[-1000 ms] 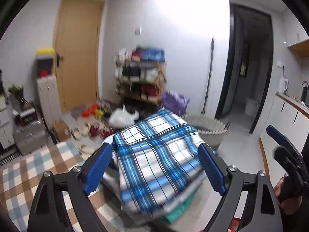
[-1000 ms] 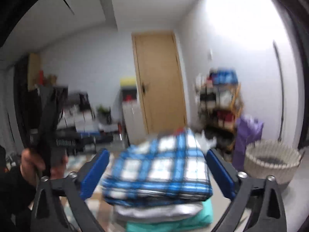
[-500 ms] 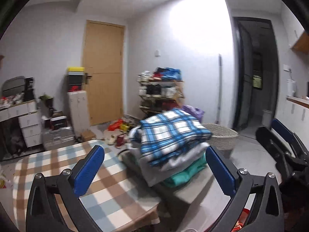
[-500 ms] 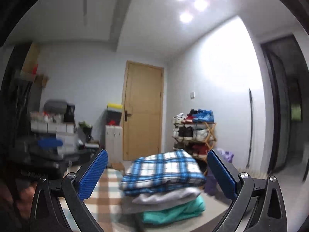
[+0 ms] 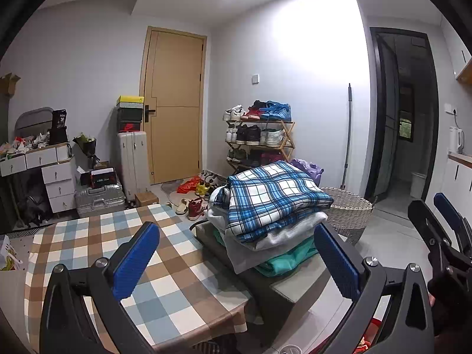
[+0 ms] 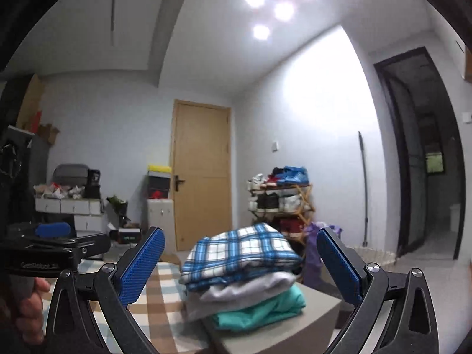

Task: Fold large clothes

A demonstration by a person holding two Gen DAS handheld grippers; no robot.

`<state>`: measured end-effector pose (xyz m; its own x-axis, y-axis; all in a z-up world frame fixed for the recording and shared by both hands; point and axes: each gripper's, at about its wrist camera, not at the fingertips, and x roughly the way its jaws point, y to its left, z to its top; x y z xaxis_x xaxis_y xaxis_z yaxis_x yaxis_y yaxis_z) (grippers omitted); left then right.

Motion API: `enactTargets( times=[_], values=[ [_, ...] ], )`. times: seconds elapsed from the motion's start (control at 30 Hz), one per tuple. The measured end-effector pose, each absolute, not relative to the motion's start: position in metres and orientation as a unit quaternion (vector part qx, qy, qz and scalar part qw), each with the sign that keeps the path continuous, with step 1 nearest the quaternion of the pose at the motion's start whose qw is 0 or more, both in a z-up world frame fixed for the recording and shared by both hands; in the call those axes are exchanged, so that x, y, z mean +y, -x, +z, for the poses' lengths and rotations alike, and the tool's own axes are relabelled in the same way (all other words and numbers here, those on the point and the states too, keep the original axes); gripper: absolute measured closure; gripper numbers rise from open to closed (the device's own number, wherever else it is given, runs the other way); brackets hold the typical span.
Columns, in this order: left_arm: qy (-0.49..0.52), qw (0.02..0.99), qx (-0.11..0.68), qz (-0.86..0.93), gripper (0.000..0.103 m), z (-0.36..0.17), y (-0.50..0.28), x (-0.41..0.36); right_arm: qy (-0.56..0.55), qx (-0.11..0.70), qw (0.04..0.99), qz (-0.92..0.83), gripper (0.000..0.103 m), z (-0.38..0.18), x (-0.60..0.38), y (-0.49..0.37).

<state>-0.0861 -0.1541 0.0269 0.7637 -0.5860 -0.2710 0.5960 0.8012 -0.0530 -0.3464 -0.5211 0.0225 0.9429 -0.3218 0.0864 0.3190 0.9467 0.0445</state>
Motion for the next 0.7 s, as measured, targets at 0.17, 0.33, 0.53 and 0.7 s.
enactTargets(
  times=[0.17, 0.33, 0.53, 0.7],
  values=[
    [-0.022, 0.937, 0.143, -0.317, 0.001, 0.020, 0.085, -0.171, -0.027, -0.052, 0.984, -0.169, 0.000, 0.020, -0.532, 0.352],
    [-0.032, 0.937, 0.139, -0.318, 0.001, 0.020, 0.093, -0.176, -0.040, -0.056, 0.985, -0.160, 0.000, 0.022, -0.535, 0.361],
    [-0.034, 0.938, 0.132, -0.319, 0.001, 0.028, 0.102, -0.170, -0.031, -0.067, 0.984, -0.162, 0.000, 0.025, -0.532, 0.365],
    [-0.037, 0.938, 0.135, -0.318, 0.001, 0.030, 0.105, -0.165, -0.031, -0.069, 0.984, -0.161, 0.000, 0.026, -0.531, 0.365]
  ],
)
